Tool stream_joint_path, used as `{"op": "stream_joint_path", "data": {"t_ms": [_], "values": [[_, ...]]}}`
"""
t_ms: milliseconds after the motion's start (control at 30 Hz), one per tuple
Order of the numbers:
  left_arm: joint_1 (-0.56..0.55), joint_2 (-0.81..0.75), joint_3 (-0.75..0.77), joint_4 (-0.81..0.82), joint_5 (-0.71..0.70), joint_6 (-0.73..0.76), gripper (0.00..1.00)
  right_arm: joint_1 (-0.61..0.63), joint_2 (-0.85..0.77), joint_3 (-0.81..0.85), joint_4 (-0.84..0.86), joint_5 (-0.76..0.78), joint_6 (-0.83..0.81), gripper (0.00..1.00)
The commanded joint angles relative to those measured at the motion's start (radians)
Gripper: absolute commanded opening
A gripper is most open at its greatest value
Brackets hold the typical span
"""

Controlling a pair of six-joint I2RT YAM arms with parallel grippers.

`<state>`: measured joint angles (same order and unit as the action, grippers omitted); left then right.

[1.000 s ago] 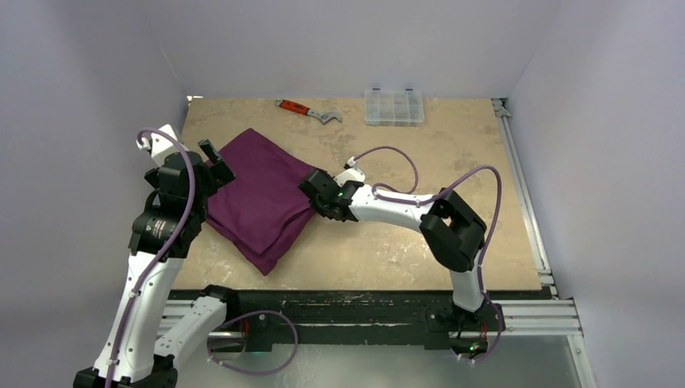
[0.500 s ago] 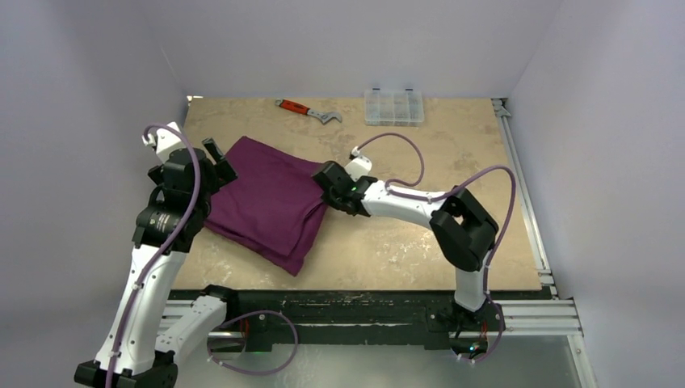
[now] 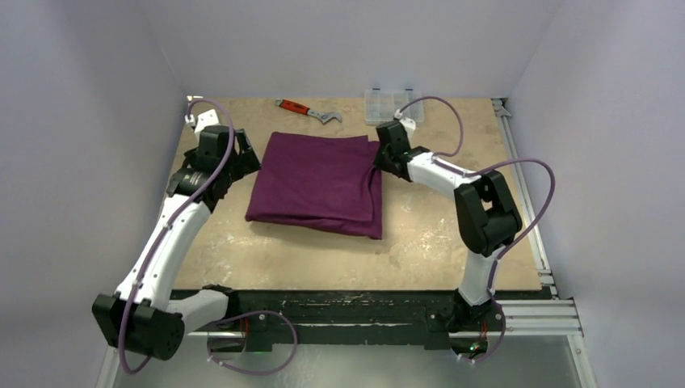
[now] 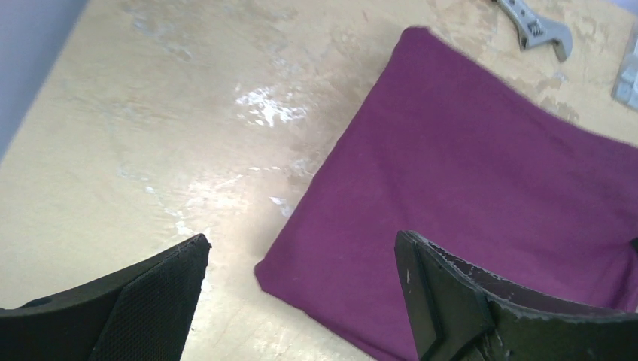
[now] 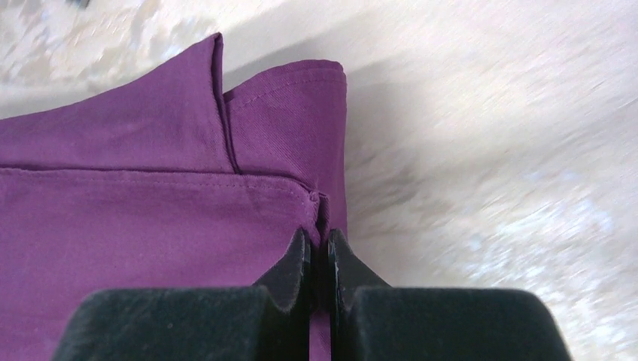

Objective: Open and lay out the surgical kit
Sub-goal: Move the surgical kit at the center of the board.

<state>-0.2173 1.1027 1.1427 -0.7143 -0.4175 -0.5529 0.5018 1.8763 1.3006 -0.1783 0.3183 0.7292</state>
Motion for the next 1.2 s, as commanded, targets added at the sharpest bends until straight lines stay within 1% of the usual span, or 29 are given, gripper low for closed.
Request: {"op": "stream_joint_path", "data": {"t_ms": [0,200,400,533,600,733,833,933,1033,1167], "values": [[-0.002,0.103,0.003,0.121,0.120,0.001,0.93,-0.134,-0.031,0.011,0.160,-0.036,-0.167,0.00],[-0.002,0.281,0.048,0.205,0.238,-0.009,0.91,-0.284,0.048,0.068,0.241,-0.269,-0.315,0.00],[-0.003,0.441,0.112,0.278,0.336,-0.004,0.88,-0.367,0.158,0.176,0.238,-0.395,-0.370,0.00],[-0.006,0.535,0.173,0.316,0.432,-0.002,0.83,-0.393,0.212,0.235,0.241,-0.441,-0.373,0.00],[-0.013,0.564,0.198,0.332,0.448,0.006,0.83,-0.395,0.232,0.259,0.239,-0.453,-0.373,0.00],[-0.022,0.604,0.238,0.346,0.428,0.010,0.83,-0.396,0.248,0.297,0.211,-0.447,-0.333,0.00],[-0.024,0.633,0.248,0.343,0.421,-0.009,0.82,-0.395,0.246,0.295,0.181,-0.385,-0.285,0.00],[-0.036,0.655,0.250,0.374,0.431,-0.013,0.82,-0.397,0.240,0.277,0.157,-0.322,-0.240,0.00],[-0.072,0.678,0.274,0.412,0.473,0.021,0.82,-0.400,0.242,0.276,0.162,-0.311,-0.234,0.00],[-0.161,0.713,0.347,0.434,0.512,0.101,0.82,-0.400,0.229,0.304,0.118,-0.307,-0.200,0.00]]}}
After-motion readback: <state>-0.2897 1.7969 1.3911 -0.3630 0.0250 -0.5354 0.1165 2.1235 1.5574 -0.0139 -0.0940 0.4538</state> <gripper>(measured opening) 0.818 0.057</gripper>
